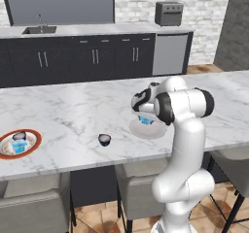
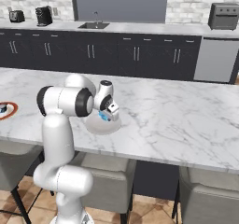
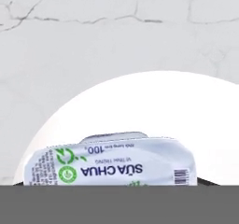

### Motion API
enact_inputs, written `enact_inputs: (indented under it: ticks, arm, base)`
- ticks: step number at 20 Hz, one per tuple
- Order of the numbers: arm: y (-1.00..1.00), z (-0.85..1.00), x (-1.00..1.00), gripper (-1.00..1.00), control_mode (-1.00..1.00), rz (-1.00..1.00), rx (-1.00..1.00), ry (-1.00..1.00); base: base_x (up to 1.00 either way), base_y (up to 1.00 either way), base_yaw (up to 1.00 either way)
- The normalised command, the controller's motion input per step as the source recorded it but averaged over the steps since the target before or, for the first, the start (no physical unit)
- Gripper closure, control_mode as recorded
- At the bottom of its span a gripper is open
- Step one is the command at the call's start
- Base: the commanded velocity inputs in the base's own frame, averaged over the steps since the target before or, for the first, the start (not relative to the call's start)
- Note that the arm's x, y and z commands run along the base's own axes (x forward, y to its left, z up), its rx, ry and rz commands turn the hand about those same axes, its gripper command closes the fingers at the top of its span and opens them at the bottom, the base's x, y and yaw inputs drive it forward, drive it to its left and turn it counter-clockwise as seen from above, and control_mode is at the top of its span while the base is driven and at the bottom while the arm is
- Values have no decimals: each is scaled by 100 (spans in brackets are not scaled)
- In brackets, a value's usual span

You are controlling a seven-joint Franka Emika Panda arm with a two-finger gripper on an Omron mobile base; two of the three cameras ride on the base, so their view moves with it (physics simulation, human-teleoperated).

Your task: Place two yogurt containers on each plate.

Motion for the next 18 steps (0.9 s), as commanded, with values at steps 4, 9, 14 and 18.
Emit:
enact_inputs:
  ticks: [4, 9, 14, 18]
  arm:
    - [0, 15, -18, -100, -100, -1, -1, 1]
    - [5, 29, -3, -100, -100, -1, -4, 0]
    - [5, 32, 0, -100, -100, 0, -4, -1]
    - [0, 14, -28, -100, -100, 0, -7, -6]
  base:
    - [0, 0, 0]
    - [0, 0, 0]
    - [0, 0, 0]
    - [0, 0, 0]
